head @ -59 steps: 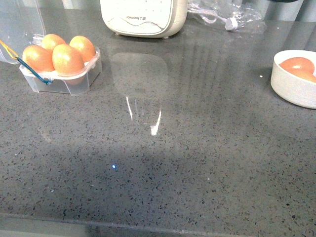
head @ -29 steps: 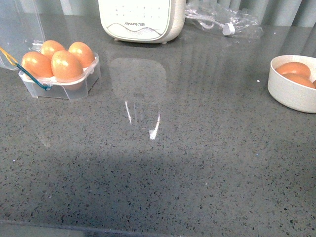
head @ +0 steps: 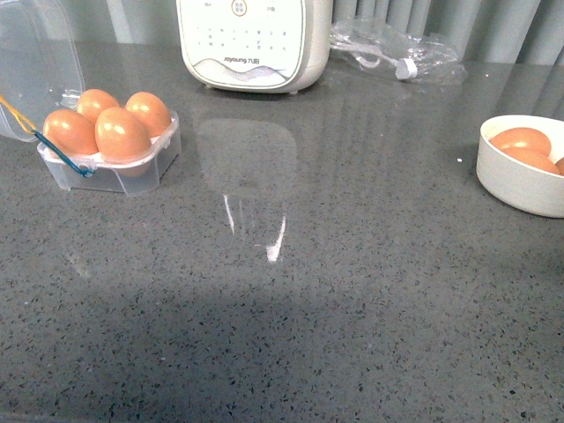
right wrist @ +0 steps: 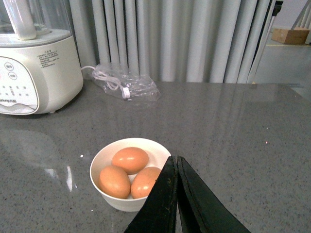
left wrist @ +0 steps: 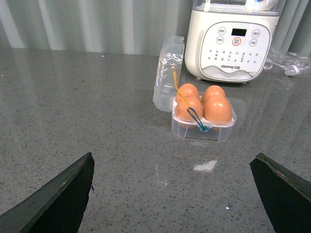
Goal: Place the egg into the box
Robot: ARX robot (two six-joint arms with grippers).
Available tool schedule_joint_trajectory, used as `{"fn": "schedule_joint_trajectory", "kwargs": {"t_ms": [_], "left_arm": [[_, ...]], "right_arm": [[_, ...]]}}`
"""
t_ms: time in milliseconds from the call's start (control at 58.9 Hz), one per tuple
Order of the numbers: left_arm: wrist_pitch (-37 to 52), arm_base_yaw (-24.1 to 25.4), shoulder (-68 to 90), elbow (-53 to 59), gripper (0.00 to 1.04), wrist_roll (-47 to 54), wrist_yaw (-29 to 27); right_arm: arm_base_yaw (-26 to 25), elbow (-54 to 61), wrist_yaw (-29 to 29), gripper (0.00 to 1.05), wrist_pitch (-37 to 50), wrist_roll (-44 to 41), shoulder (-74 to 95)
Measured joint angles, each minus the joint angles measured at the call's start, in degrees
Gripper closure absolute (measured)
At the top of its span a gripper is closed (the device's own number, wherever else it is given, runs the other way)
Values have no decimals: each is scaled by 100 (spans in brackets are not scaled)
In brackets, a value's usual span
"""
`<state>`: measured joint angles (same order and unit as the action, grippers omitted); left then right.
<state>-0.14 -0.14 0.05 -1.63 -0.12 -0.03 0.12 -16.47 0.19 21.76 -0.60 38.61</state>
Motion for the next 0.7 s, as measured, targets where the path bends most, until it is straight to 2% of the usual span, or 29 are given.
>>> {"fn": "schedule_joint_trajectory", "kwargs": {"t_ms": [322, 696], "left_arm": [[0, 0, 0, 0, 7, 0, 2], [0, 0, 0, 0, 7, 0, 0]], "right_arm": [[-2, 828, -11, 102, 35, 20, -798], [-7, 1259, -22, 102, -313, 22, -1591]]}}
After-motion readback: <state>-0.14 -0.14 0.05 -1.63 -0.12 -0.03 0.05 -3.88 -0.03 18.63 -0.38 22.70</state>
